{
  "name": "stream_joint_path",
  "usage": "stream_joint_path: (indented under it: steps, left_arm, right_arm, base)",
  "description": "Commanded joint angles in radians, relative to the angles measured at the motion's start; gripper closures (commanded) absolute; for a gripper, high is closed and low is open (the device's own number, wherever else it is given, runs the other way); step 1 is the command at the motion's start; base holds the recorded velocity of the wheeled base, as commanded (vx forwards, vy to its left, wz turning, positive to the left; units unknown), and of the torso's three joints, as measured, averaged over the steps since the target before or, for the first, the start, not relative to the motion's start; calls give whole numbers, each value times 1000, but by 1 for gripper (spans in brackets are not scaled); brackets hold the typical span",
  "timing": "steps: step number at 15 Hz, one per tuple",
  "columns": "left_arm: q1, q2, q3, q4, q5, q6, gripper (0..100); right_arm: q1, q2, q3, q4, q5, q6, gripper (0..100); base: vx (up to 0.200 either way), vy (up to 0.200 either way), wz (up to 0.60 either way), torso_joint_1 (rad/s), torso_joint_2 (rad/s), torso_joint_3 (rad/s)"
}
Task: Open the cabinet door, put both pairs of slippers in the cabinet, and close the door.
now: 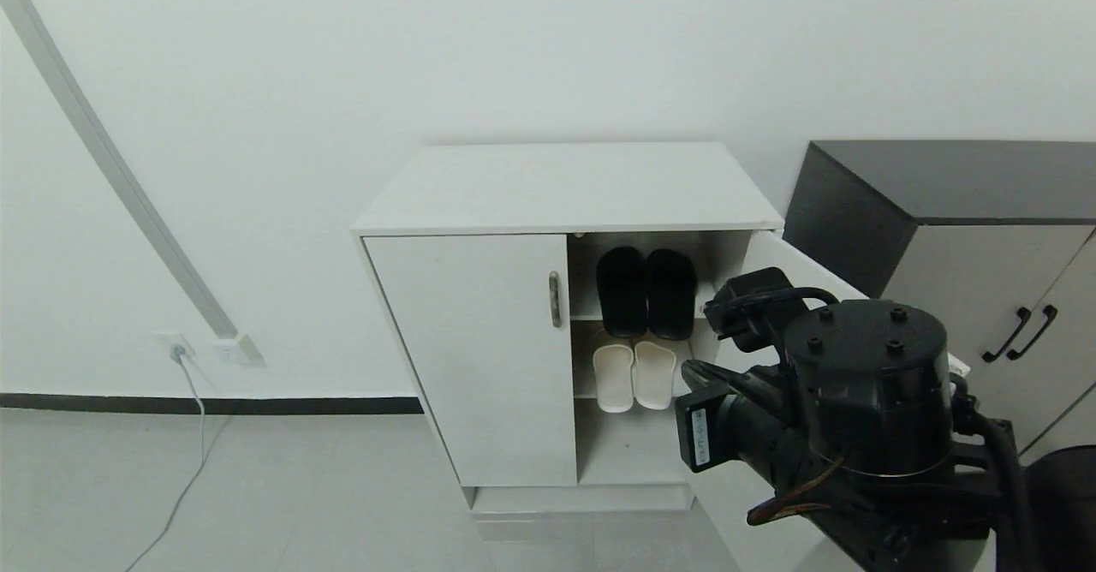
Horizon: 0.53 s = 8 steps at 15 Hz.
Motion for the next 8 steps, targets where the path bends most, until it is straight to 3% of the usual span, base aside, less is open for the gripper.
stream_joint_path:
  steps: [1,8]
  left_arm:
    - [0,1,0,0,0,-1,100]
    - [0,1,0,0,0,-1,100]
  right_arm:
    - [1,-2,0,0,0,0,100]
    - [-1,-9,2,0,0,0,100]
  base:
    - [0,0,0,227,-530,-315]
    - [0,0,0,254,-581,-330]
